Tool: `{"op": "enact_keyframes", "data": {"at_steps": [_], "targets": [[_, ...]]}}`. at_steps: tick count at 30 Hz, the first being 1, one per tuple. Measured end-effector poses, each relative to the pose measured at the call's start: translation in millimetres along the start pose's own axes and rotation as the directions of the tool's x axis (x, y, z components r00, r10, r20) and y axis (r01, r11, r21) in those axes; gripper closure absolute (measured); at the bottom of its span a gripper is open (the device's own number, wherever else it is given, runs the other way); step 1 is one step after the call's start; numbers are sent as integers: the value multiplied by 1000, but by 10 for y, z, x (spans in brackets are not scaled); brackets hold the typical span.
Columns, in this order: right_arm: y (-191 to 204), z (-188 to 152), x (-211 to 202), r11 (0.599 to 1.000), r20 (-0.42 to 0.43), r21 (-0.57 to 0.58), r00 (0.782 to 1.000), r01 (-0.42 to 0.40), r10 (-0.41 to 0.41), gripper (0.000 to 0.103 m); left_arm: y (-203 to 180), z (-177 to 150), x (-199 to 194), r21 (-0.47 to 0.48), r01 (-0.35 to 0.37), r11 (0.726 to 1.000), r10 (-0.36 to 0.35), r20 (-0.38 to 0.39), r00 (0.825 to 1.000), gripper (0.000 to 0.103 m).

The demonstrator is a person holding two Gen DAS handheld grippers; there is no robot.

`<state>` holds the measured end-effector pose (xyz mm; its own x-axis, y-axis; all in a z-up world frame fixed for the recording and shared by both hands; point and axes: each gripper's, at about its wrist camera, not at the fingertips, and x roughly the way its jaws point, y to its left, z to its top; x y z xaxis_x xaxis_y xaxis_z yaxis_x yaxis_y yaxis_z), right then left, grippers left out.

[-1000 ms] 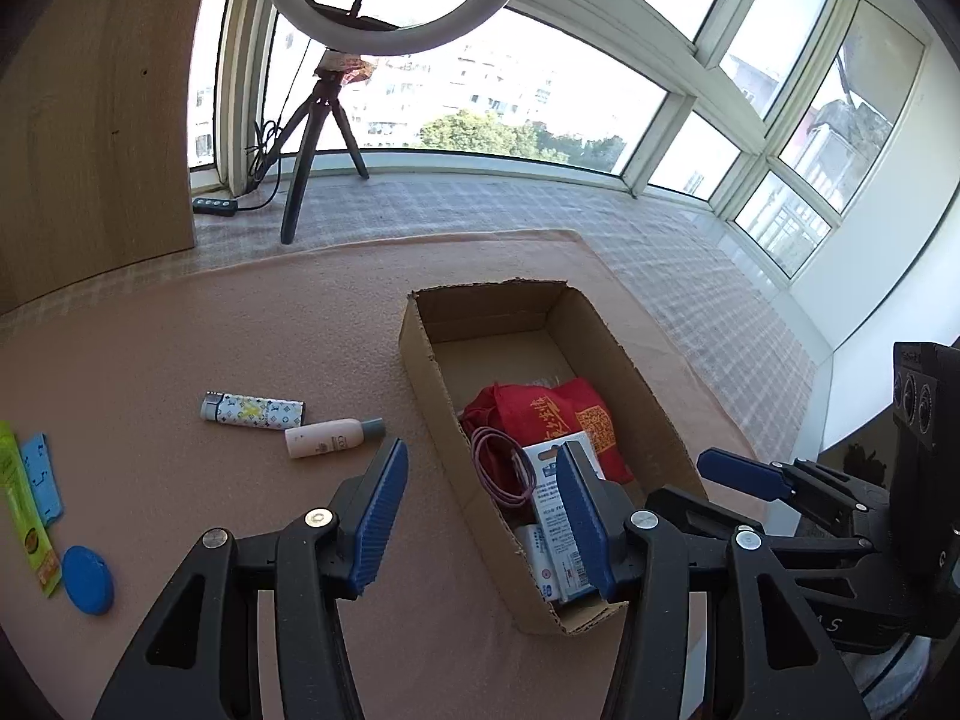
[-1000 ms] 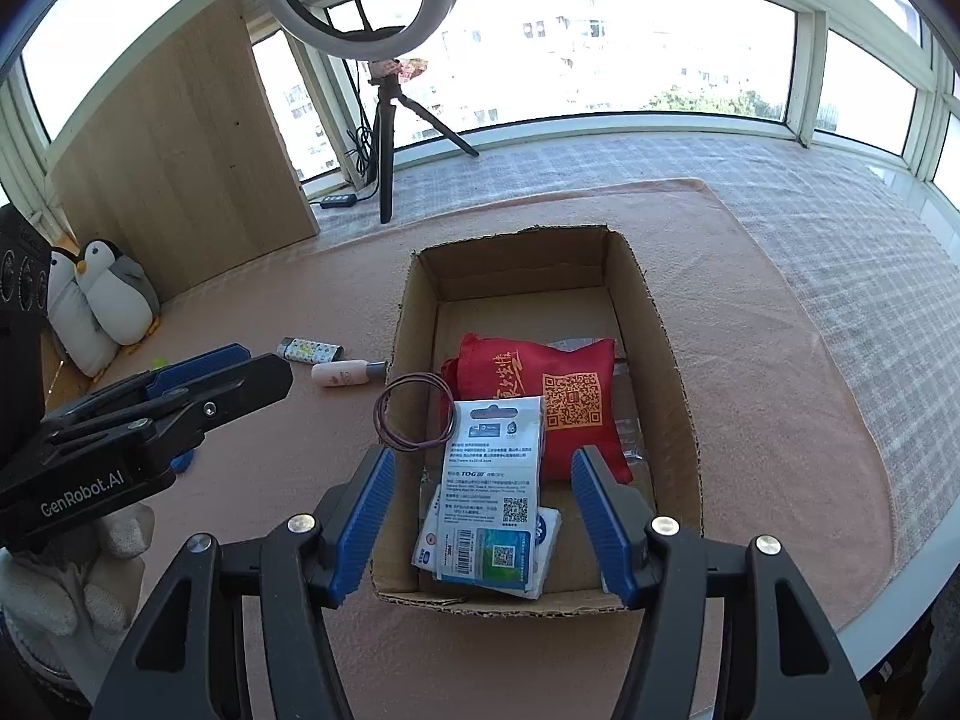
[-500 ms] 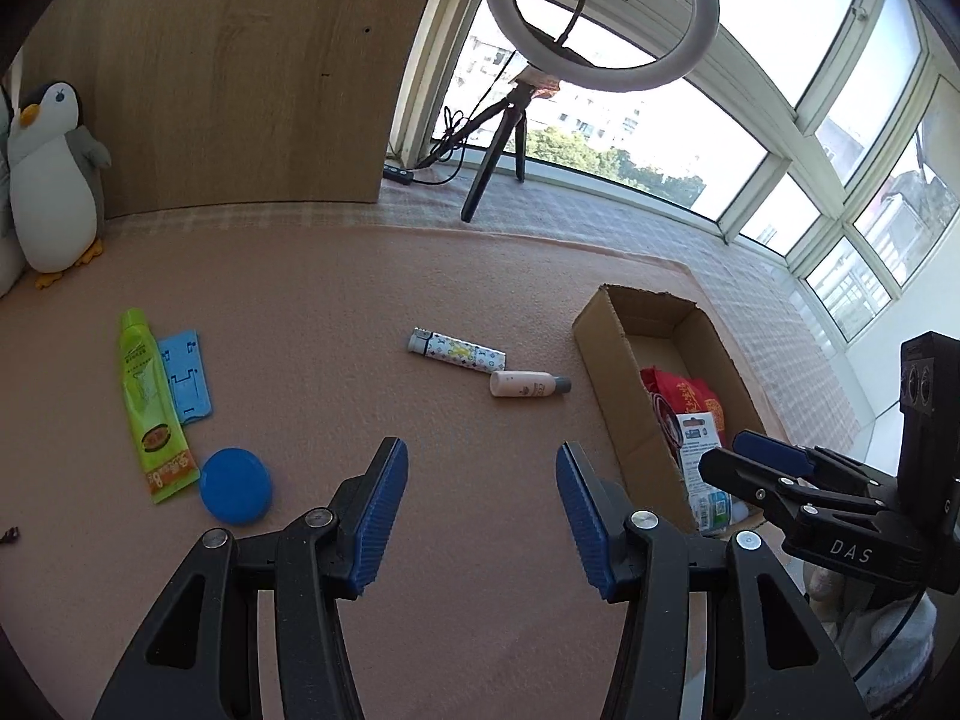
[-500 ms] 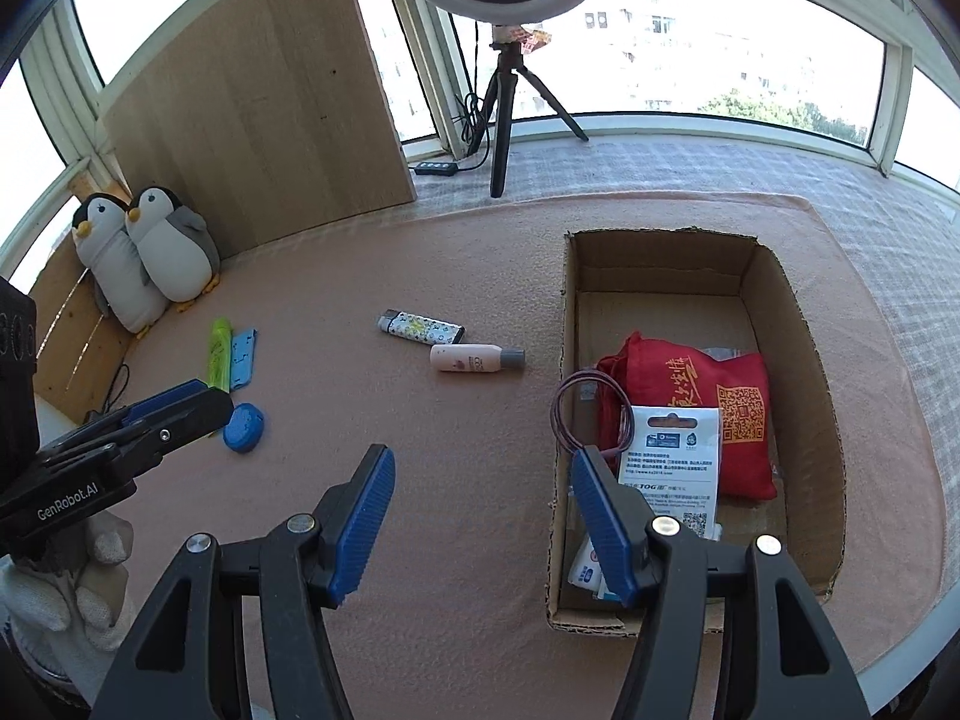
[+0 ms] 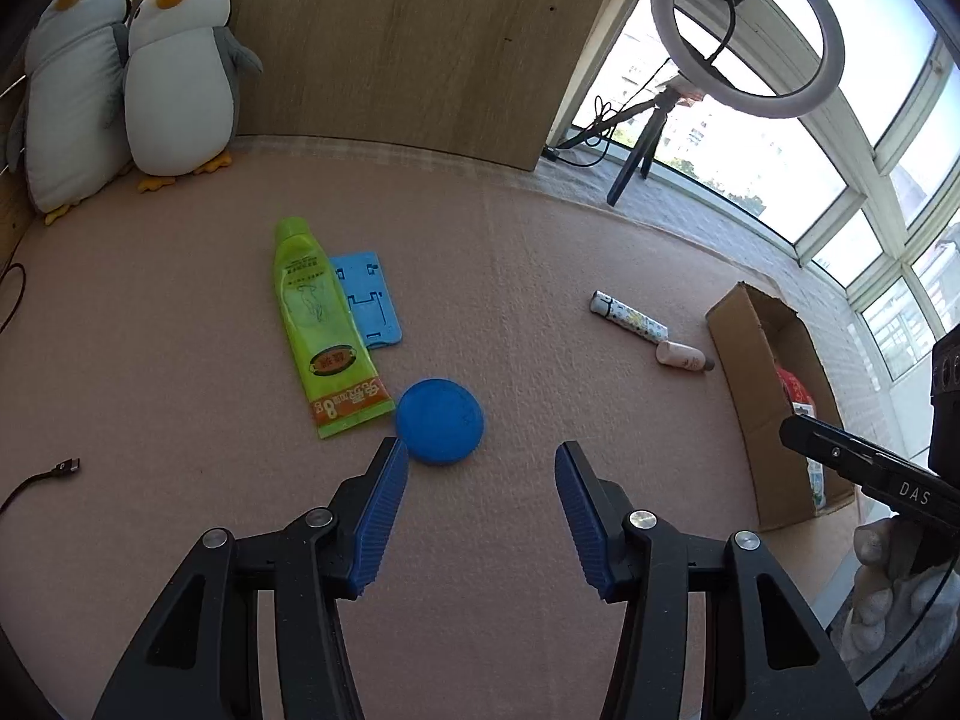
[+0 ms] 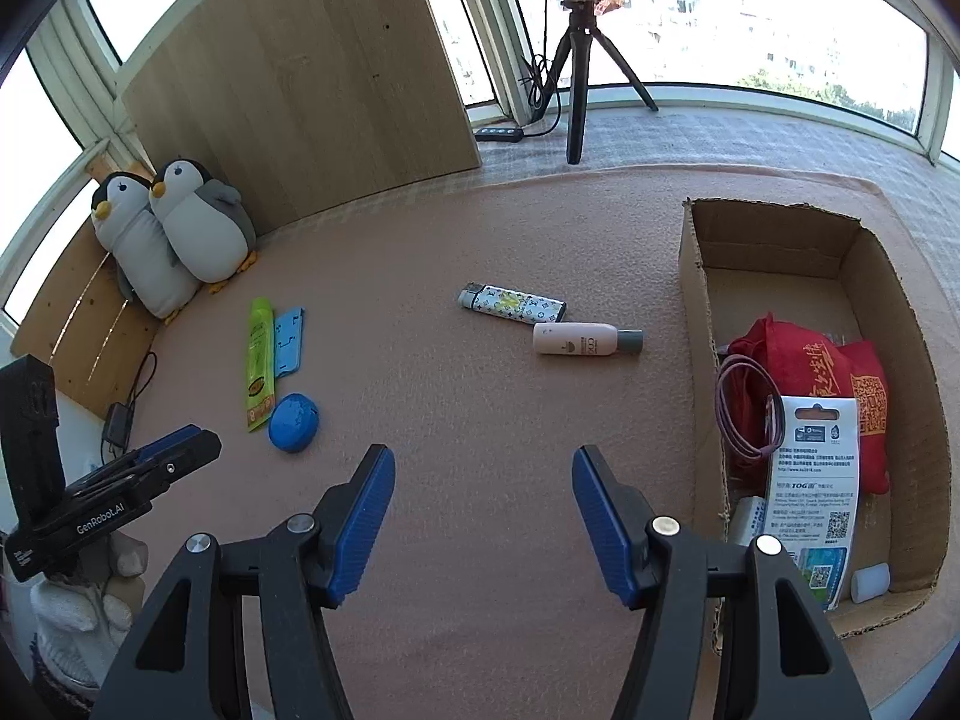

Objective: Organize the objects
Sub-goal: 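Move the left tool back toward the blue round case, then grasp the blue round case with the left gripper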

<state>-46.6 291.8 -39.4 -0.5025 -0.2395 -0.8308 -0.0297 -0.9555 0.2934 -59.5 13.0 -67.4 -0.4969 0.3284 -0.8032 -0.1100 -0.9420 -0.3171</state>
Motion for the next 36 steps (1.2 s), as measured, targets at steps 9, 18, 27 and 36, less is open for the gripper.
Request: {"op": "enact_keyframes", "data": {"at_steps": [9, 18, 27, 36], "targets": [[136, 61, 246, 1000, -30, -1, 1000, -8, 8, 45, 219, 33, 292, -11, 17, 1000, -17, -29, 999, 49], [307, 135, 508, 999, -75, -23, 997, -28, 26, 45, 211, 108, 575, 11, 52, 999, -52, -54, 997, 50], [291, 197, 626, 999, -95, -6, 994, -48, 47, 49, 144, 158, 781, 63, 50, 997, -45, -81, 996, 62], [291, 210, 842, 996, -154, 3, 984, -92, 91, 61, -139, 43, 928, 97, 116, 988, -104, -125, 987, 64]]}}
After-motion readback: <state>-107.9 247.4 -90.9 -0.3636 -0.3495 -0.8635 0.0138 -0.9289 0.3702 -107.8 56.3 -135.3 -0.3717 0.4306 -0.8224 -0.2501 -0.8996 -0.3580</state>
